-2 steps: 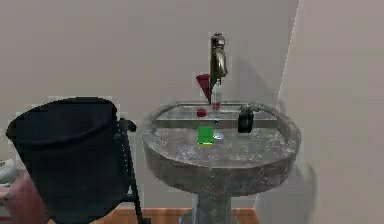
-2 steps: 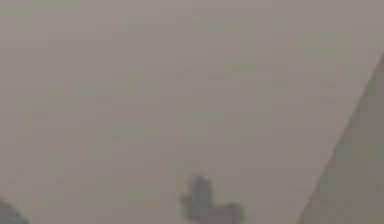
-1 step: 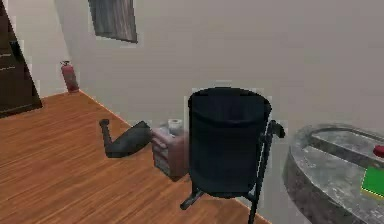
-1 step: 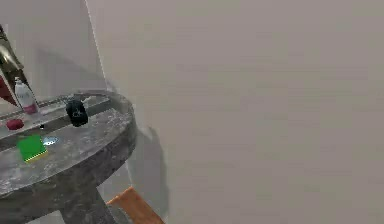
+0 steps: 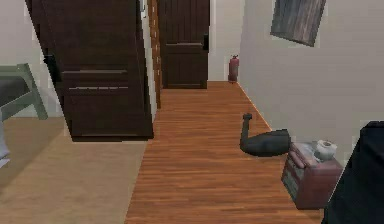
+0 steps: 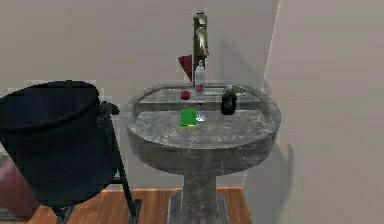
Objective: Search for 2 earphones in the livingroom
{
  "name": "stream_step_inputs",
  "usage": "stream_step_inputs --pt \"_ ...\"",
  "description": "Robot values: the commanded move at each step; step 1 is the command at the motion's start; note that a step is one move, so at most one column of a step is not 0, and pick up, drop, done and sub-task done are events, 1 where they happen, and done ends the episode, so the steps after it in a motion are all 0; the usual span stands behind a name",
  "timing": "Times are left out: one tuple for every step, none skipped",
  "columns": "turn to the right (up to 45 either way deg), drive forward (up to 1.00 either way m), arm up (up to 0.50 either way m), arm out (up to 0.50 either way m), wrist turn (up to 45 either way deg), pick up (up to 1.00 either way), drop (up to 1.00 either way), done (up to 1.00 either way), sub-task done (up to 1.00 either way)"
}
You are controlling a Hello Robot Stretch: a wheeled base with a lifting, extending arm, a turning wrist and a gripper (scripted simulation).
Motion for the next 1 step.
stream_step_inputs --pt "-3.0 0.00 0.00 0.00 0.0 0.00 0.00 0.00 0.00"
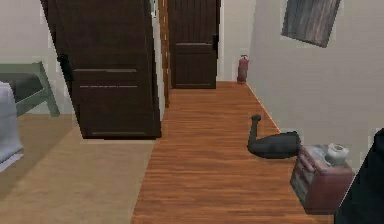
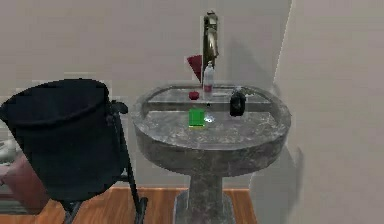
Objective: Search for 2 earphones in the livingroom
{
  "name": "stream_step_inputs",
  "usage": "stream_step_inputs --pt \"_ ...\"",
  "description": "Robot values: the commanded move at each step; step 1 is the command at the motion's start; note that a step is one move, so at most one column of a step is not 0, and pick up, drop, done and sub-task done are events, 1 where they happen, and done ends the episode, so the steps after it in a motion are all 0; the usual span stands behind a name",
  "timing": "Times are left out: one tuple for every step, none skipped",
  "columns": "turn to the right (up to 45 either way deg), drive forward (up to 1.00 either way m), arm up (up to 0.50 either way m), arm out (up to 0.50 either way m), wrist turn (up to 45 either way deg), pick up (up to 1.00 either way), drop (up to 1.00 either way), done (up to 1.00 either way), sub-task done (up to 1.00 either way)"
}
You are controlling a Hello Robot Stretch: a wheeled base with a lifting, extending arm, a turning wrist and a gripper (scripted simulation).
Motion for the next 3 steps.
stream_step_inputs --pt "3.0 0.00 0.00 0.00 0.0 0.00 0.00 0.00 0.00" --pt "0.0 1.00 0.00 0.00 0.0 0.00 0.00 0.00 0.00" --pt "0.0 1.00 0.00 0.00 0.0 0.00 0.00 0.00 0.00"
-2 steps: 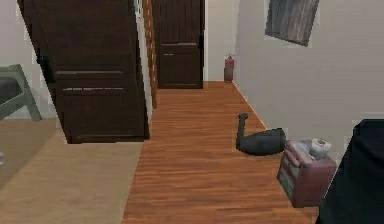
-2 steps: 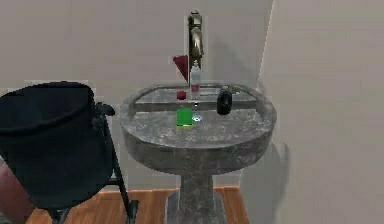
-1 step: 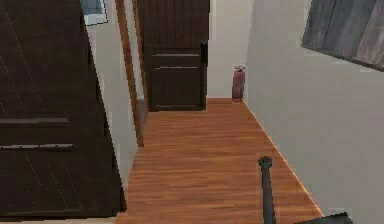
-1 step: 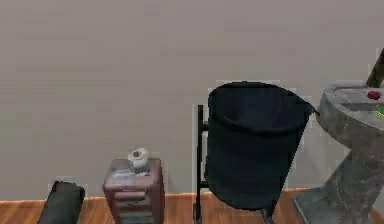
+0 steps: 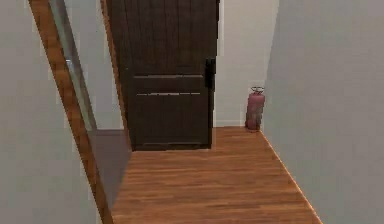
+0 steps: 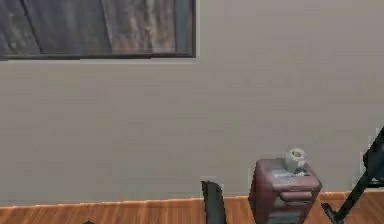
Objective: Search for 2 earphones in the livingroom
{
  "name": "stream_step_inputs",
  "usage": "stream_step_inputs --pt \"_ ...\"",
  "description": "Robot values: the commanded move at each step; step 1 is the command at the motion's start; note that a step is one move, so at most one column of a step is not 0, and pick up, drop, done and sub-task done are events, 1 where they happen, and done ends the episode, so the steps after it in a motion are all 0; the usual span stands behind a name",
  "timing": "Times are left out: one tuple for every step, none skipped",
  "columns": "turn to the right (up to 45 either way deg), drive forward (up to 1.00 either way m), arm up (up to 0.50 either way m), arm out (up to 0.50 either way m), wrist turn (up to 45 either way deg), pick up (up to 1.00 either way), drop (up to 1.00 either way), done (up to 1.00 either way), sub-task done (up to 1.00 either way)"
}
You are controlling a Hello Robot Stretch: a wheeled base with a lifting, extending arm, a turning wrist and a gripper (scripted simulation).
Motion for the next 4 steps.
stream_step_inputs --pt "0.0 1.00 0.00 0.00 0.0 0.00 0.00 0.00 0.00" --pt "0.0 0.15 0.00 0.00 0.0 0.00 0.00 0.00 0.00" --pt "-45.0 0.00 0.00 0.00 0.0 0.00 0.00 0.00 0.00" --pt "-21.0 0.00 0.00 0.00 0.0 0.00 0.00 0.00 0.00"
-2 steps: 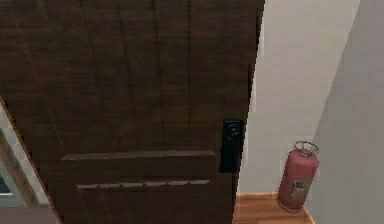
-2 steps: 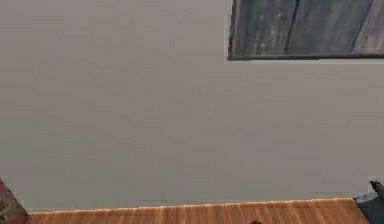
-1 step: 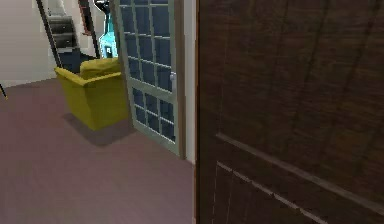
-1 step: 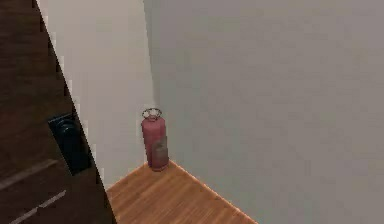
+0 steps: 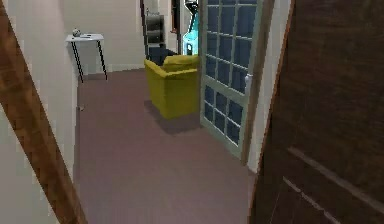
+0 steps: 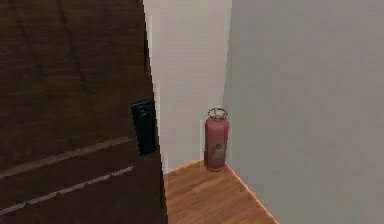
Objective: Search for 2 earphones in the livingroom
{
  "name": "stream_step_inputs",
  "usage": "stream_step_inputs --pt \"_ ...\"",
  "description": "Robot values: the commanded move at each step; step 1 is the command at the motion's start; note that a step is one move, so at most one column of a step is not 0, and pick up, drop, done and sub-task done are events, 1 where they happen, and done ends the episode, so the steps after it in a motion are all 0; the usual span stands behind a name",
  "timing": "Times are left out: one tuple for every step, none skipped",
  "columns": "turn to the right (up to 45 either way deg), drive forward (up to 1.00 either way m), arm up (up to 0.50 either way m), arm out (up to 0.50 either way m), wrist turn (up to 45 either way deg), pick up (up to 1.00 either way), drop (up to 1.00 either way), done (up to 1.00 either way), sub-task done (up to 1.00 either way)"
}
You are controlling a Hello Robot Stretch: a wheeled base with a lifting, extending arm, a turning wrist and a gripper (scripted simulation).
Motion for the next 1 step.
stream_step_inputs --pt "0.0 0.30 0.00 0.00 0.0 0.00 0.00 0.00 0.00"
